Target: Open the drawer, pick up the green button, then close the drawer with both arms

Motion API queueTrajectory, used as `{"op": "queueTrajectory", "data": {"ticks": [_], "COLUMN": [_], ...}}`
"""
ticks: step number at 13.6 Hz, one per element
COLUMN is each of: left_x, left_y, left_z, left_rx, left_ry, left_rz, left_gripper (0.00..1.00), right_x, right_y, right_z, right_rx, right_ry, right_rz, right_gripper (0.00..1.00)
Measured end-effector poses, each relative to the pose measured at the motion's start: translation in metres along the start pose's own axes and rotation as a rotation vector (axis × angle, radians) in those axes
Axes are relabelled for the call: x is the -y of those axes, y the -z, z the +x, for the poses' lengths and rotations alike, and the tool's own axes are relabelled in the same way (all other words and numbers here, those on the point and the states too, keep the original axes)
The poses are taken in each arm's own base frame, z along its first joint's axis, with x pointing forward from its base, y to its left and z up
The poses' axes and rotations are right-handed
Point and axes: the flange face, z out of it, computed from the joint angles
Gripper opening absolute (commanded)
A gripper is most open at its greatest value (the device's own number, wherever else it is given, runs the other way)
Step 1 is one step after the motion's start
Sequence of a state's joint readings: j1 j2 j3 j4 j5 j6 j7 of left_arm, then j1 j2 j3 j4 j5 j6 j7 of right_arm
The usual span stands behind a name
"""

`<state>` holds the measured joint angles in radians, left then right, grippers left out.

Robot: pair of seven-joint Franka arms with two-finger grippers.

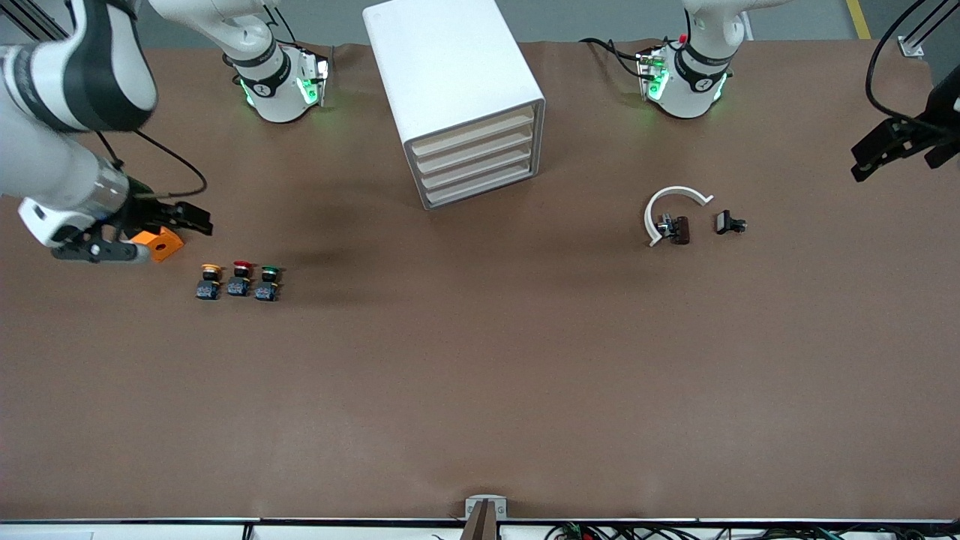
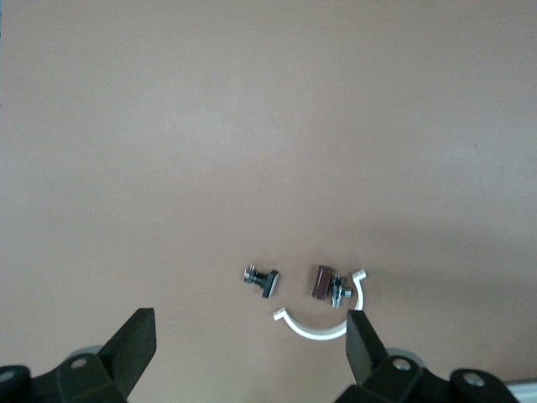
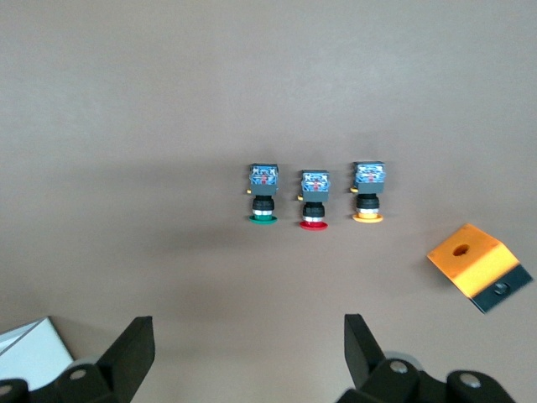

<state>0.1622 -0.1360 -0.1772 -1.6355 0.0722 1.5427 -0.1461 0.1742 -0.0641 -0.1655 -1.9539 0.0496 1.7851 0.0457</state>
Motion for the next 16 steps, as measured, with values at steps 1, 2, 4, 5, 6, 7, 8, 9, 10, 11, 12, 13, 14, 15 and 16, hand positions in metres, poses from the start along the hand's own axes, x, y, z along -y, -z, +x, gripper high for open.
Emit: {"op": "queueTrajectory", "data": {"ticks": [1, 2, 4, 5, 6, 7, 8, 9, 10, 11, 12, 13, 14, 15, 16], "left_x": [-0.003, -0.01, -0.024, -0.027, -0.028, -0.029, -0.029, -0.029, -0.029, -0.029, -0.03, -0.031, -0.033, -0.035, -0.037], "left_y": [0.004, 0.007, 0.006, 0.004, 0.003, 0.002, 0.0, -0.002, -0.004, -0.006, -0.008, -0.009, -0.011, -0.012, -0.013], "left_z": [-0.005, -0.009, -0.014, -0.014, -0.014, -0.014, -0.014, -0.013, -0.012, -0.01, -0.009, -0.009, -0.008, -0.008, -0.008], "left_rx": [0.001, 0.001, 0.005, 0.011, 0.016, 0.02, 0.023, 0.027, 0.031, 0.034, 0.036, 0.039, 0.041, 0.043, 0.044], "left_ry": [-0.005, -0.018, -0.044, -0.049, -0.049, -0.049, -0.049, -0.05, -0.05, -0.05, -0.05, -0.052, -0.056, -0.06, -0.064], "left_rz": [-0.006, -0.015, -0.026, -0.034, -0.043, -0.05, -0.053, -0.053, -0.054, -0.054, -0.055, -0.055, -0.056, -0.056, -0.056], "left_gripper": [1.0, 1.0, 1.0, 1.0, 1.0, 1.0, 1.0, 1.0, 1.0, 1.0, 1.0, 1.0, 1.0, 1.0, 1.0], "right_x": [-0.003, -0.007, -0.01, -0.012, -0.013, -0.015, -0.017, -0.021, -0.024, -0.026, -0.027, -0.026, -0.024, -0.021, -0.018], "right_y": [0.024, 0.049, 0.088, 0.103, 0.114, 0.123, 0.13, 0.135, 0.138, 0.139, 0.138, 0.136, 0.134, 0.132, 0.13], "right_z": [-0.008, -0.013, -0.018, -0.019, -0.02, -0.02, -0.019, -0.019, -0.019, -0.018, -0.018, -0.017, -0.015, -0.014, -0.012], "right_rx": [-0.01, -0.019, -0.046, -0.063, -0.079, -0.094, -0.108, -0.113, -0.114, -0.113, -0.111, -0.107, -0.103, -0.098, -0.095], "right_ry": [-0.003, -0.006, -0.011, -0.013, -0.015, -0.019, -0.023, -0.029, -0.036, -0.041, -0.041, -0.04, -0.037, -0.032, -0.027], "right_rz": [0.004, 0.005, 0.004, 0.001, -0.001, -0.003, -0.005, -0.007, -0.007, -0.008, -0.008, -0.009, -0.01, -0.011, -0.013], "right_gripper": [1.0, 1.0, 1.0, 1.0, 1.0, 1.0, 1.0, 1.0, 1.0, 1.0, 1.0, 1.0, 1.0, 1.0, 1.0]}}
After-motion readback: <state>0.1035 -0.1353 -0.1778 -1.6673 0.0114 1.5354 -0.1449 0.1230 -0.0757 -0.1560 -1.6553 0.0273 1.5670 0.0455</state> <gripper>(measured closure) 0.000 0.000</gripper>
